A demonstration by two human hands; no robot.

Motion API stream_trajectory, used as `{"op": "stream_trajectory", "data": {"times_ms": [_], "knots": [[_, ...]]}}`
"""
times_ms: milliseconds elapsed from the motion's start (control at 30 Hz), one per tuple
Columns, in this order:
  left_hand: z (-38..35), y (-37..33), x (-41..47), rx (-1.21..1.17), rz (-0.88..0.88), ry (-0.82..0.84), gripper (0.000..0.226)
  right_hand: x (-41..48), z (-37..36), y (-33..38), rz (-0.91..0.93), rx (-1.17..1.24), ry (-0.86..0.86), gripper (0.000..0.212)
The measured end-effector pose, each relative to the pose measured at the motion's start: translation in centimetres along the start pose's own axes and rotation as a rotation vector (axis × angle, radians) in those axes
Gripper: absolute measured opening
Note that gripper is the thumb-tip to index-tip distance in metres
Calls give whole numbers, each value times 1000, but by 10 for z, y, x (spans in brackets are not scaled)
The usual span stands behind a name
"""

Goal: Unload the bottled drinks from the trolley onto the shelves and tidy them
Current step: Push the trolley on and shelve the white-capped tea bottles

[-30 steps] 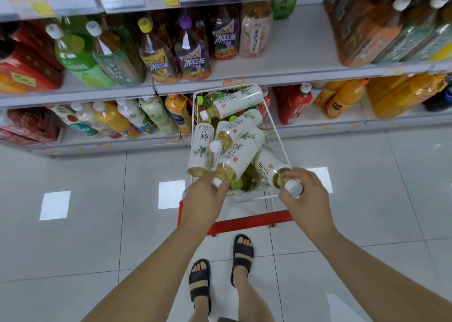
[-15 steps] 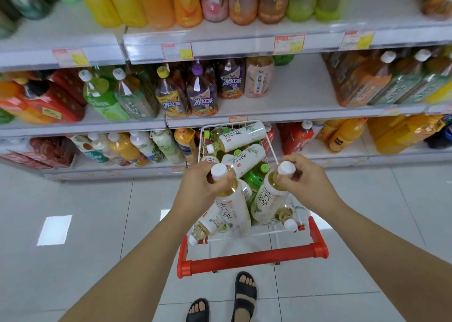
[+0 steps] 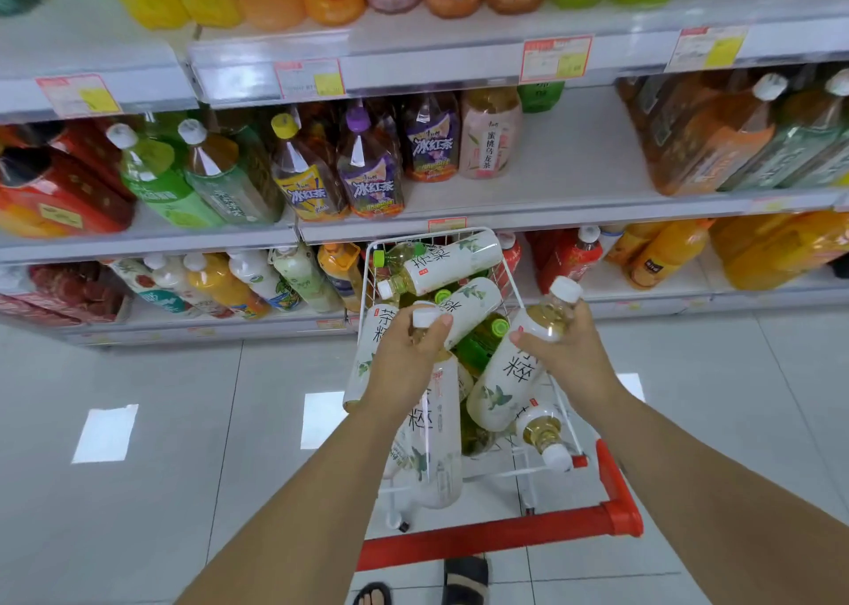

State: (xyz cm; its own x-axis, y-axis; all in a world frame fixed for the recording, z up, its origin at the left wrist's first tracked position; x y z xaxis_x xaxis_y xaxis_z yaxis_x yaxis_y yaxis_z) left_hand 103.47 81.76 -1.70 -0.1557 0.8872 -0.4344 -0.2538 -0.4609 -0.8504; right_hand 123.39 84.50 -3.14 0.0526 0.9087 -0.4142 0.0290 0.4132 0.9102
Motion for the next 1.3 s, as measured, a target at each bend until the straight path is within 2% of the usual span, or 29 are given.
{"op": "stream_trajectory", "data": {"times_ms": [100,200,300,467,667,767,833,967,1067,1167,1300], "knots": [[-9,24,-5,65,-33,127,69,9,-11,-13,7,-16,1,65],[-26,53,-34,343,-34,127,96,19,-9,-28,-23,-70,-40,78],[-47,60,-50,400,-9,83,103,21,-2,-45,-82,-125,-131,72],[-62,59,-45,325,30,28,101,22,-2,-52,-106,-129,-212,64],[-40,55,-39,-13,117,81,92,4,-15,-24,-34,-98,-138,68],[-8,24,-44,-161,132,79,87,-19,-29,13,24,-76,-86,58],[18,-9,-47,-209,78,86,85,-34,-39,49,59,-80,-65,52],[67,-100,-59,-217,-127,106,83,-60,-59,150,207,-80,-15,45],[101,-180,-82,-162,-355,102,81,-86,-75,236,325,-40,41,34],[140,-249,-111,-133,-513,19,87,-116,-89,313,444,-6,97,35],[187,-321,-151,-100,-692,-70,82,-162,-109,400,597,34,177,34]]}}
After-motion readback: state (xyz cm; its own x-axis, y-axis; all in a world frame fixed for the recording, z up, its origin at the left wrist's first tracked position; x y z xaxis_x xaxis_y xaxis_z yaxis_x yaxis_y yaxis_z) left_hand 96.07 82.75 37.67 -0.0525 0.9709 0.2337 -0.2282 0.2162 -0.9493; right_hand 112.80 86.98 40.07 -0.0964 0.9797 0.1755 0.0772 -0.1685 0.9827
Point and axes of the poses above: each hand's wrist, its own x-axis towards the middle knuckle, its own z-axis out of the back of the hand, y = z × x, the point moved 7 cm from there along x, towards the middle knuckle, and after that the axes turned 5 degrees about x, right-handed, at the moved point
